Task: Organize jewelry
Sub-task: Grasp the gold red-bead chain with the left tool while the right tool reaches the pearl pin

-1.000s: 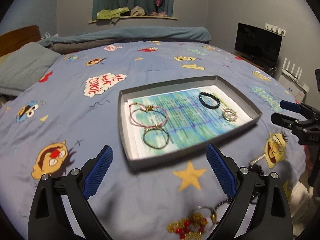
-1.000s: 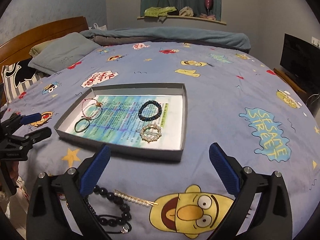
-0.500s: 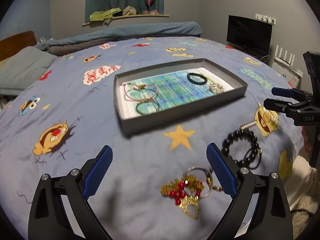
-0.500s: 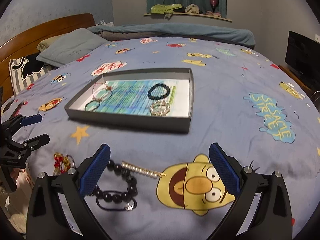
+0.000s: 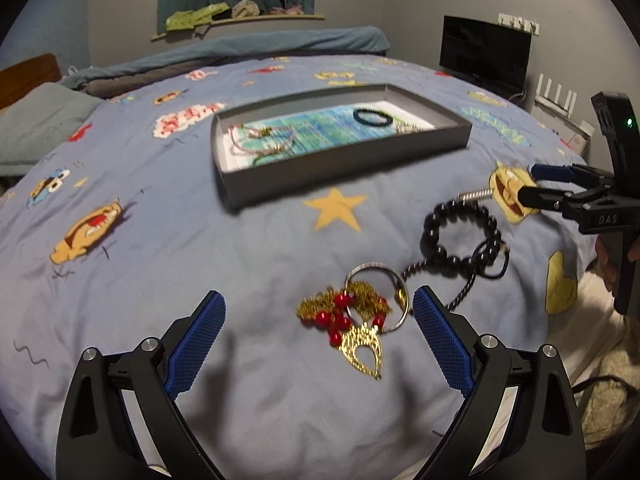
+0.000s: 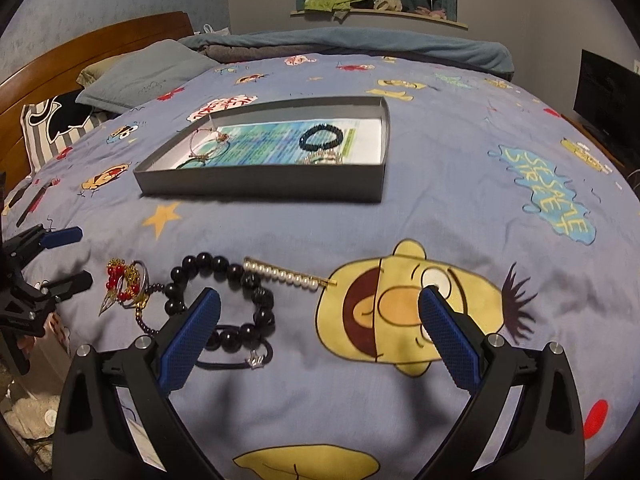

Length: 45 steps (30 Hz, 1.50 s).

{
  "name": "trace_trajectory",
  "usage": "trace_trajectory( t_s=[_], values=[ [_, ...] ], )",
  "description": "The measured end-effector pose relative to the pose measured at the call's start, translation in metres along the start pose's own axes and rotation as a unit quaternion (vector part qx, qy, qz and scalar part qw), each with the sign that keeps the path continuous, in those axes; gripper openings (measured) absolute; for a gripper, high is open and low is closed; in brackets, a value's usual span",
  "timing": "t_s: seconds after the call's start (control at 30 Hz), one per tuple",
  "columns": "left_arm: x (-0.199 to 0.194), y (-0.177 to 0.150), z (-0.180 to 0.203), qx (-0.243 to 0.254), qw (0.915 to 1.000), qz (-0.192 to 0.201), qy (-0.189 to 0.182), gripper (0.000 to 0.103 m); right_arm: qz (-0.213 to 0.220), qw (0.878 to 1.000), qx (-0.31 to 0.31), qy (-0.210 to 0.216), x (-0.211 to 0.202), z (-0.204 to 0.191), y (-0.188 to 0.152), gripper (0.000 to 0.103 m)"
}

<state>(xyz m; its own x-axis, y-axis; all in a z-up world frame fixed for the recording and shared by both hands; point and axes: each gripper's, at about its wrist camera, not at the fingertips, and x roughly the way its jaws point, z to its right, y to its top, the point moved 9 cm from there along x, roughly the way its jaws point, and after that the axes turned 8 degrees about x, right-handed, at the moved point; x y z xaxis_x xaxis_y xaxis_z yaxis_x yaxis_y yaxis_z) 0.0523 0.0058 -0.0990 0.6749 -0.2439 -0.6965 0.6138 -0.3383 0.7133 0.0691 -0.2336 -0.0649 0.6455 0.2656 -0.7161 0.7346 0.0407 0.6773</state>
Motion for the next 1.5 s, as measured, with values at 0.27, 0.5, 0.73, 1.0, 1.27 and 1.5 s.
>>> trace_trajectory(
  t_s=[0.27,0.5,0.73,1.0,1.27,1.5],
  values=[
    [0.004,-0.009,0.003,-0.009,0.9998,-0.002,-0.017,0.077,-0.006,1.000,0.000,0.007,0.003,-0.002,-0.006,0.098],
    [0.006,-0.011,0.011,0.007,0.9990,-0.016,-0.042,0.040,-0.011,1.000,-0.006,0.009,0.006,-0.005,-0.011,0.098],
    [0.020,-0.021,0.013,0.001,0.9978,-0.041,-0.053,0.025,-0.016,1.000,-0.005,0.010,0.008,-0.005,-0.014,0.098],
    [0.016,-0.016,0.009,-0.003,0.9980,-0.029,-0.055,0.008,-0.013,1.000,0.007,0.006,0.013,0.000,-0.012,0.096],
    [0.005,-0.002,0.007,0.002,0.9986,-0.010,-0.052,0.008,-0.013,0.999,-0.025,-0.024,0.027,0.005,0.000,0.049],
    [0.007,-0.003,0.008,0.003,0.9985,-0.014,-0.053,0.008,-0.028,0.996,-0.081,-0.035,0.042,-0.003,0.002,0.045]
  ],
)
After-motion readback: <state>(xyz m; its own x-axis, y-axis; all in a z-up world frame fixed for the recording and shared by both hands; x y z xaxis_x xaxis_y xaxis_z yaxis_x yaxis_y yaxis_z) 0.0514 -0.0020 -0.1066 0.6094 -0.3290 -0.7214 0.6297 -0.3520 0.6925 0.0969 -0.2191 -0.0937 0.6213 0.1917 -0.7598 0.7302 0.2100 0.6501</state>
